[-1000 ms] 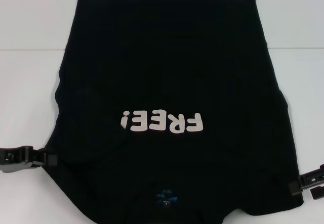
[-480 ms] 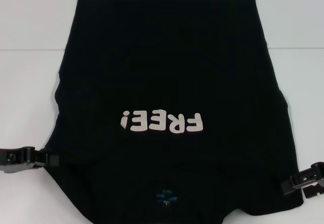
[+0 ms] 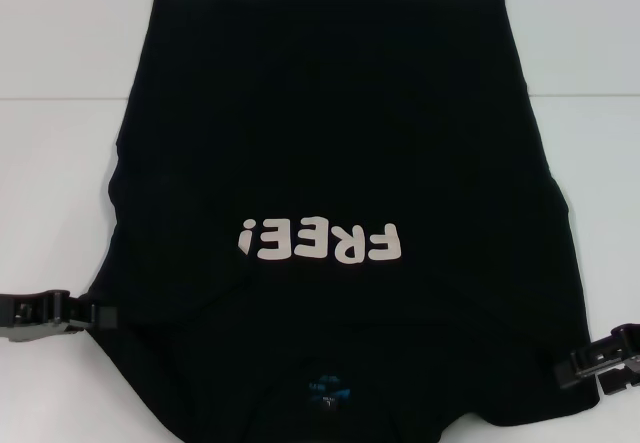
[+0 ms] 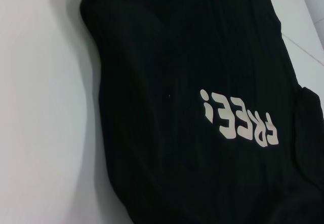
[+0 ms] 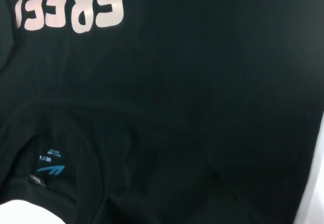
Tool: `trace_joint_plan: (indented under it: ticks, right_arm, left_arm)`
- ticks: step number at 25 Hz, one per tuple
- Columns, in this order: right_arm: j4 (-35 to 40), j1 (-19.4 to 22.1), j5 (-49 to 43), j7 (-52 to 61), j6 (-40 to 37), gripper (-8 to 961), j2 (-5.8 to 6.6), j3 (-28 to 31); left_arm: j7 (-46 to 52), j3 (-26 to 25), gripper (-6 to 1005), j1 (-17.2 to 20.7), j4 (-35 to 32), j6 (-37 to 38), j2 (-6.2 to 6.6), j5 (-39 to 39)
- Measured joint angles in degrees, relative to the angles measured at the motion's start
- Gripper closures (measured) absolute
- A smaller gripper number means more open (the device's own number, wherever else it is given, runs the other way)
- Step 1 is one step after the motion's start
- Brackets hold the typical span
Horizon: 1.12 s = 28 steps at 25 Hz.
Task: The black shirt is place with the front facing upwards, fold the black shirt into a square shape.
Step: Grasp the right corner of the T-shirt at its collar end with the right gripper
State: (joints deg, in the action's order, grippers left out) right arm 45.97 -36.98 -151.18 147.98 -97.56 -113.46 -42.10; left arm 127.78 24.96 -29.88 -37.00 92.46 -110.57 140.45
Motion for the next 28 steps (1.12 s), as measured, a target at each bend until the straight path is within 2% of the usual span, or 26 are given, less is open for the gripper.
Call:
trace_joint_plan:
  ticks: [28]
  right_arm:
    - [-0.7, -0.5, -1.3, 0.6, 1.5, 95, -0.02, -0.1]
  left_arm:
    - [-0.2, 0.0, 966, -0.1, 0.2, -0.6, -0.09, 0.0]
